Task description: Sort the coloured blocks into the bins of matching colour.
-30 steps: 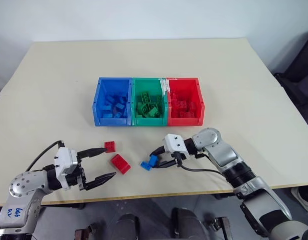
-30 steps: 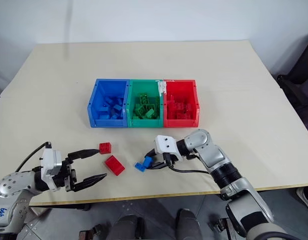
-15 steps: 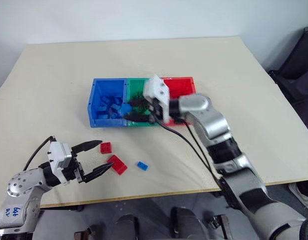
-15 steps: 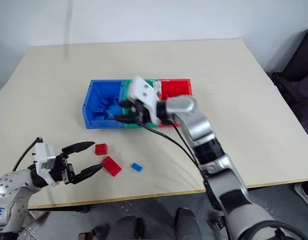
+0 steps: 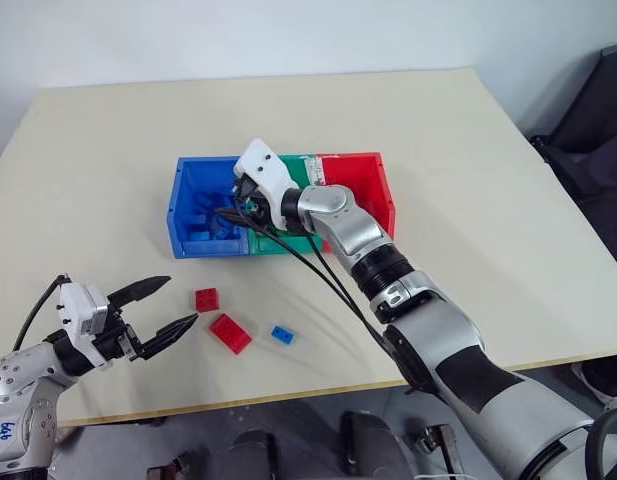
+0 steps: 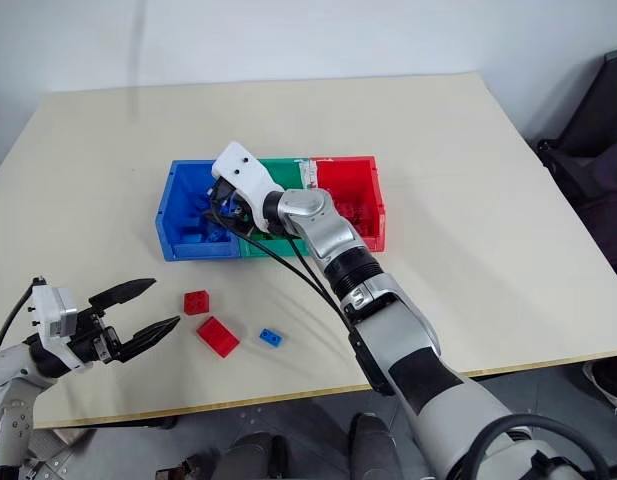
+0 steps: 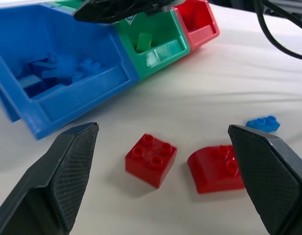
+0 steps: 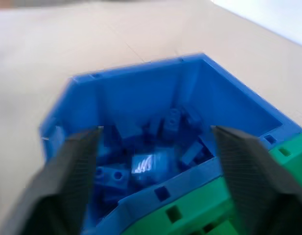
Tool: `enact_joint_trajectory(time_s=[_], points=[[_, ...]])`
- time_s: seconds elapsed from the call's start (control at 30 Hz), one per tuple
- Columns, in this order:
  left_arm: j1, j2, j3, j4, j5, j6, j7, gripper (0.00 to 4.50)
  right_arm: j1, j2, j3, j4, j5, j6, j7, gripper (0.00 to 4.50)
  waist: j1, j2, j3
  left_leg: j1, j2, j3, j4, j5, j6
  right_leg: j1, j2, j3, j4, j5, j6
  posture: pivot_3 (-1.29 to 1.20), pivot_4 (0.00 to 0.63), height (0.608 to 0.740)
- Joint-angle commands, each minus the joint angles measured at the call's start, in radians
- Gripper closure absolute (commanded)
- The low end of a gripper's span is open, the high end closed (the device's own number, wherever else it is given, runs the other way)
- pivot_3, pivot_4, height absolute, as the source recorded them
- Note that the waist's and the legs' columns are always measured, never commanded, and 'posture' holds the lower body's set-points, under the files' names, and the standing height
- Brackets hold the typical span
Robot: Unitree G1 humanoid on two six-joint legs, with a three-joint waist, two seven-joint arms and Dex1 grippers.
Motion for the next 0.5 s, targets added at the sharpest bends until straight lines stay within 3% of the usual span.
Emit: enact_joint_trajectory(time_s=[0.03, 0.27, 0.5], points=[[0.004, 0.001, 0.017, -0.029, -0.016, -0.014, -0.005, 0.0, 0.052, -0.055, -0.032, -0.17, 0.043, -0.035, 0.078, 0.03, 0.0, 0.0, 0.0, 0.0, 0.0, 0.0, 0.0, 0.0, 0.0, 0.0, 0.0, 0.0, 0.0, 0.0, 0.0, 0.0, 0.15, 0.74], [-0.057, 0.018, -0.045, -0.015, -0.003, -0.012, -0.047, 0.0, 0.426, -0.332, -0.079, -0.648, 0.171, -0.055, 0.307, 0.03, 0.03, -0.001, 0.0, 0.0, -0.001, 0.0, 0.001, -0.001, 0.002, 0.002, -0.002, 0.0, -0.001, 0.0, 0.0, 0.0, 0.15, 0.74], [-0.135, 0.031, -0.156, 0.004, 0.031, -0.016, -0.128, 0.0, 0.828, -0.601, -0.187, -0.918, 0.265, -0.072, 0.426, 0.03, 0.053, 0.0, 0.0, 0.001, -0.001, 0.008, 0.001, -0.001, 0.002, 0.002, -0.001, -0.001, -0.002, 0.0, 0.001, 0.0, 0.15, 0.74]])
